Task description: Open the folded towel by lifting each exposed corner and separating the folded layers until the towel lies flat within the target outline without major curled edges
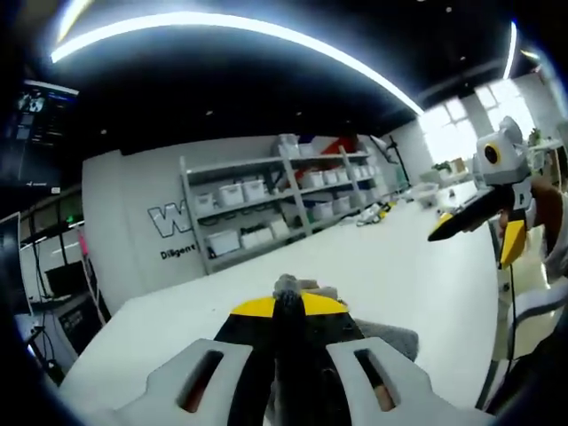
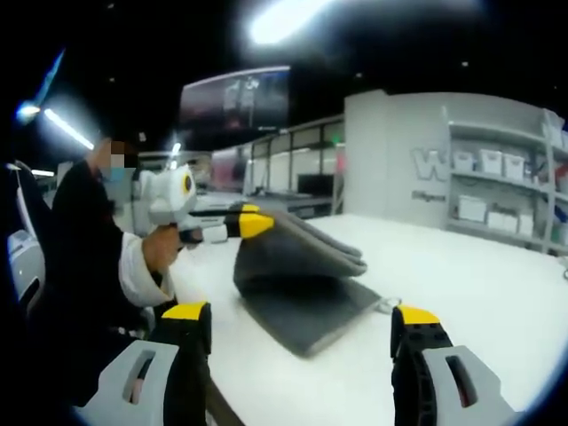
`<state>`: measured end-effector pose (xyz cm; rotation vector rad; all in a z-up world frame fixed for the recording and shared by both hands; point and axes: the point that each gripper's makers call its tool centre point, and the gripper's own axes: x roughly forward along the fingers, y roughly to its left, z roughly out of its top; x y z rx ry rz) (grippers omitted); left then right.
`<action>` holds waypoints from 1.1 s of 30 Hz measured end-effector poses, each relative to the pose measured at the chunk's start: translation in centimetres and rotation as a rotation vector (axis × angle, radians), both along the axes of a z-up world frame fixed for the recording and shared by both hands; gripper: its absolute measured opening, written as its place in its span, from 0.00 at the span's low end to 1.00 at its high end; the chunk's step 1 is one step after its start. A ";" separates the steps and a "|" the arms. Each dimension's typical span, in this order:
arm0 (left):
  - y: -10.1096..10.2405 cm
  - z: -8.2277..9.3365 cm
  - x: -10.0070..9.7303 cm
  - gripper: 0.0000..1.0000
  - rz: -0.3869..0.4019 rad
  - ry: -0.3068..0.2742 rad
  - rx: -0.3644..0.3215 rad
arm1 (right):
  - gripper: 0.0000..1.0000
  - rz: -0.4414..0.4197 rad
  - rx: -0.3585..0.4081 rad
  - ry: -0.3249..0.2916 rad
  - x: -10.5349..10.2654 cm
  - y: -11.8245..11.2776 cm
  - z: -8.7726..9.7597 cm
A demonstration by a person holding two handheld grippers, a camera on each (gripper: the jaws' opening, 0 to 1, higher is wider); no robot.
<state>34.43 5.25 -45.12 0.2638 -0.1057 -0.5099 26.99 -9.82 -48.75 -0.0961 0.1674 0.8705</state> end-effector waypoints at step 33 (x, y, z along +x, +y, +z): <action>4.8 -1.1 -0.3 0.07 0.091 0.031 -0.030 | 0.82 0.018 -0.015 0.008 -0.2 0.7 -0.7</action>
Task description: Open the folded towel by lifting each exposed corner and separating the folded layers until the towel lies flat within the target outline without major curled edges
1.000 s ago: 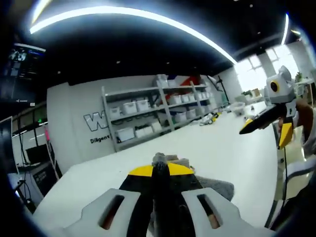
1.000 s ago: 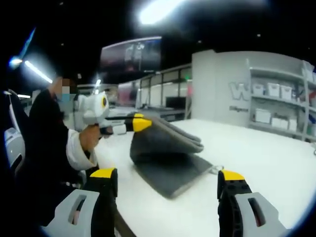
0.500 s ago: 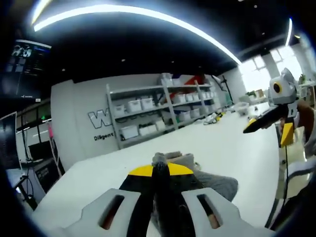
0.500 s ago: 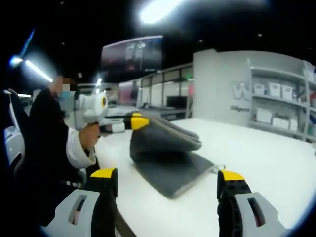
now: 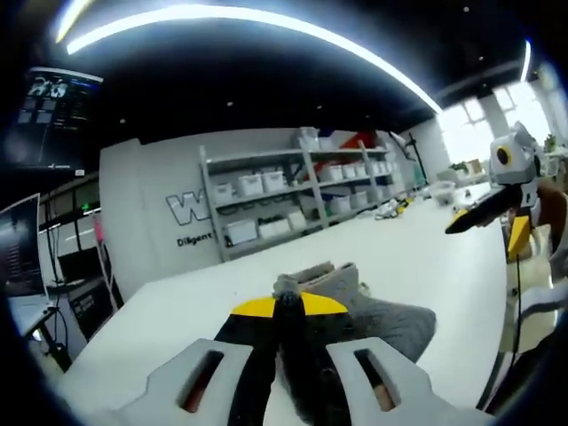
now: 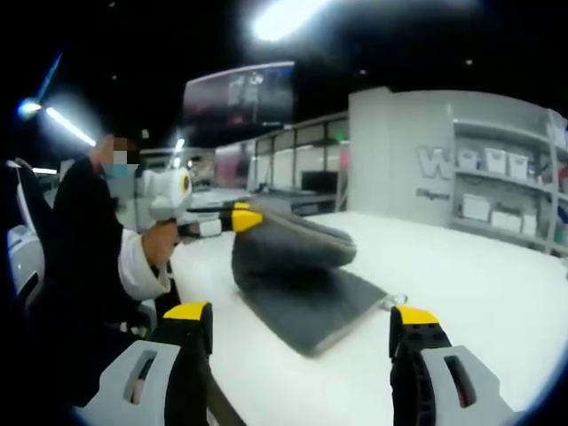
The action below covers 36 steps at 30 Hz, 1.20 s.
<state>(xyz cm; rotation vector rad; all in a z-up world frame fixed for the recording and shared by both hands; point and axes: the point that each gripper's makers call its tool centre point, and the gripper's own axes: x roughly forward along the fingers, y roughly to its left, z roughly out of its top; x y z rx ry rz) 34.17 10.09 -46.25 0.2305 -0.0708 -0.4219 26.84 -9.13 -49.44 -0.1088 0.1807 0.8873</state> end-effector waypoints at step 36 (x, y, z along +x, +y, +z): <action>4.0 -1.4 -0.6 0.07 0.079 0.016 -0.028 | 0.81 0.011 -0.016 0.008 0.1 0.6 -0.5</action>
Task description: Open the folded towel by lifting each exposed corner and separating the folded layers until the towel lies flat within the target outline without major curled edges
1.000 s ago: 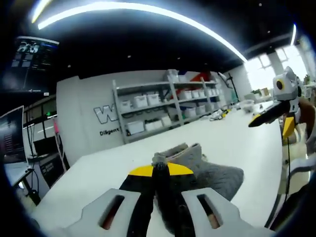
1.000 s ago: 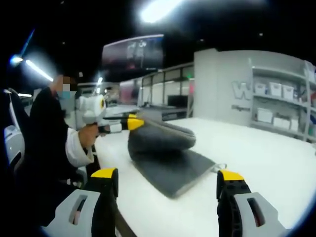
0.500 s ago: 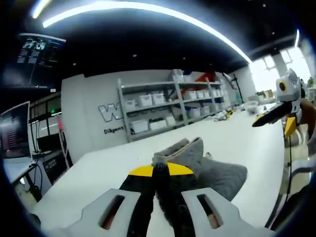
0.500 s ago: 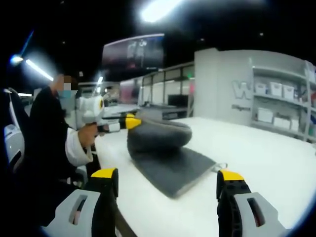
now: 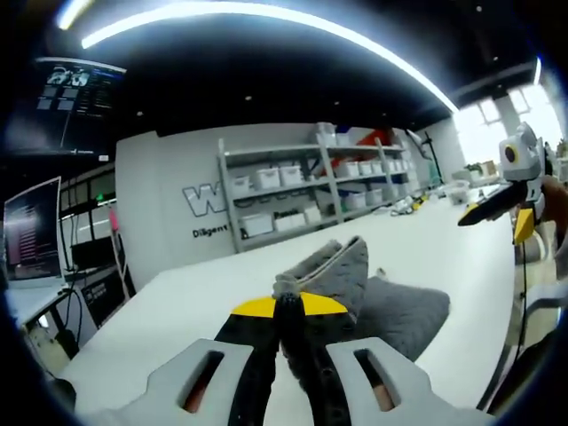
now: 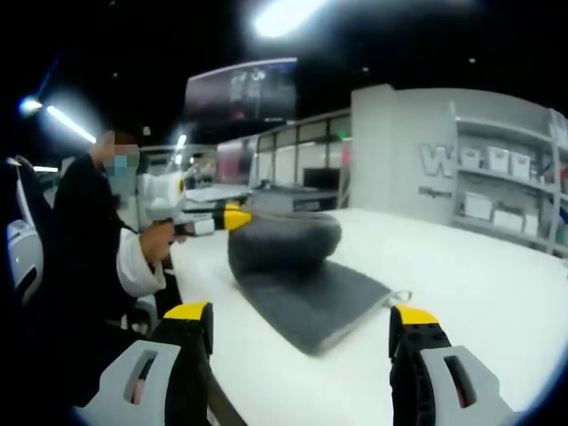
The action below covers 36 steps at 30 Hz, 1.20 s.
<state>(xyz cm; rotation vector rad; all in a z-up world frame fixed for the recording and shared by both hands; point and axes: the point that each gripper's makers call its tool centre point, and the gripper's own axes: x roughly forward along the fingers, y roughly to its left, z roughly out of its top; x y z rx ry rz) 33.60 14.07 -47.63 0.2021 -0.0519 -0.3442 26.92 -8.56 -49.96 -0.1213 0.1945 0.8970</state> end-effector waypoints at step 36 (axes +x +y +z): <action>2.9 -2.2 -1.1 0.06 0.060 0.034 -0.055 | 0.80 0.014 -0.020 0.011 0.2 0.5 -0.9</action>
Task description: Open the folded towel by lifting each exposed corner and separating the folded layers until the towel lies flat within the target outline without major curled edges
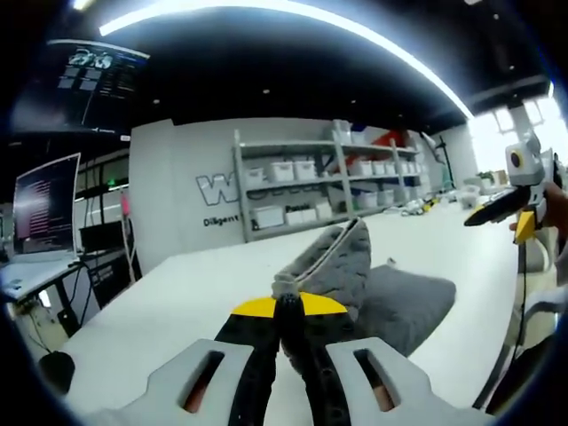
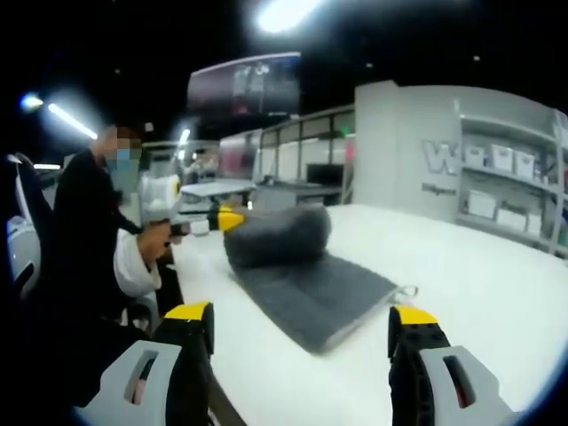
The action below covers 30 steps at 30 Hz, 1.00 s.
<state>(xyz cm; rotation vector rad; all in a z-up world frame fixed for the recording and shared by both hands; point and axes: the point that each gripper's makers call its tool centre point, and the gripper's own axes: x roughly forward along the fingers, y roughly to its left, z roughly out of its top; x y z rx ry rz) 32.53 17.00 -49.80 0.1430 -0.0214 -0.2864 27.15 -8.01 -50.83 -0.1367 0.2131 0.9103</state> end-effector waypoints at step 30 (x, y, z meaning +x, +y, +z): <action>2.6 -2.1 -0.6 0.07 0.057 0.047 -0.019 | 0.79 0.002 -0.019 0.020 0.2 0.4 -1.2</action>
